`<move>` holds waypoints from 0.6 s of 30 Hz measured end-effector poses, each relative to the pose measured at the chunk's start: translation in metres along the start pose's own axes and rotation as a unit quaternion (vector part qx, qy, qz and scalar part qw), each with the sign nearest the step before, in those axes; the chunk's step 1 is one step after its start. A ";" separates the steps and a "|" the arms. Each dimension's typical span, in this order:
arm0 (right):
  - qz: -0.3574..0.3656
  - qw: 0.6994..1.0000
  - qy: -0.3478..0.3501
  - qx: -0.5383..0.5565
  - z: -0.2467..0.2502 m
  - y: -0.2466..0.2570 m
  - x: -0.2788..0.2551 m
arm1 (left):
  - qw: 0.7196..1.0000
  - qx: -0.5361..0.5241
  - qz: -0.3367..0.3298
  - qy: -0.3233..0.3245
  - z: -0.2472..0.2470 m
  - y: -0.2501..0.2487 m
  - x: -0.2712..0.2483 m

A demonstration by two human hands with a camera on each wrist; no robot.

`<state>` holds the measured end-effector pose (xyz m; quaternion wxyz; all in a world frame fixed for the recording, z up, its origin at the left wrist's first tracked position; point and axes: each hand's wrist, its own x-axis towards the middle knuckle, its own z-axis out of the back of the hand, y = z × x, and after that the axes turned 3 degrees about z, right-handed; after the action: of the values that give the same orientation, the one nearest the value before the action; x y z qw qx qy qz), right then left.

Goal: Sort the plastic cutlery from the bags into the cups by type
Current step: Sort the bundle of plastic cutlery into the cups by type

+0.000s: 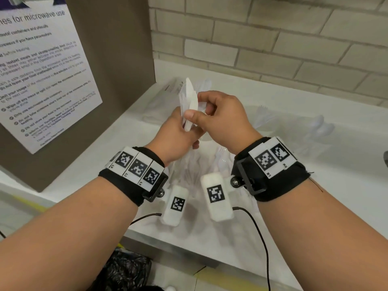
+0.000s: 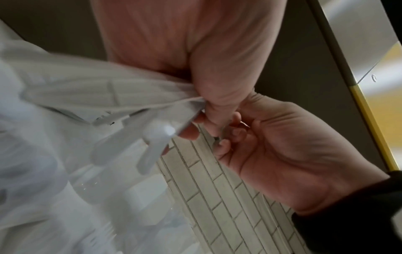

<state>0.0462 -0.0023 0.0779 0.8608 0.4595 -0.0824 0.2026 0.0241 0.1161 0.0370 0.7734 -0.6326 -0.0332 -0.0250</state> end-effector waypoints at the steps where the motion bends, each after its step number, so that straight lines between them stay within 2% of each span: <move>1: -0.011 1.000 0.001 0.027 0.000 0.001 -0.001 | 1.000 0.000 -0.012 0.009 -0.001 -0.001 -0.002; 5: -0.071 0.984 0.008 0.166 0.006 0.003 -0.004 | 0.999 -0.027 -0.006 0.021 -0.004 0.002 -0.003; 10: -0.083 0.979 -0.005 0.184 0.005 0.001 -0.003 | 0.998 -0.045 -0.008 0.032 -0.004 0.008 -0.001; 13: -0.096 0.968 -0.020 0.232 0.005 0.003 -0.002 | 0.997 -0.070 0.013 0.037 -0.004 0.013 -0.001; 18: -0.077 0.953 -0.094 0.277 0.001 0.005 -0.004 | 0.998 -0.049 0.010 0.032 -0.005 0.014 0.001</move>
<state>0.0404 -0.0013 0.0812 0.7010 0.7019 -0.0676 0.1064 0.0260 0.1141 0.0224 0.7426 -0.6686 -0.0015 -0.0391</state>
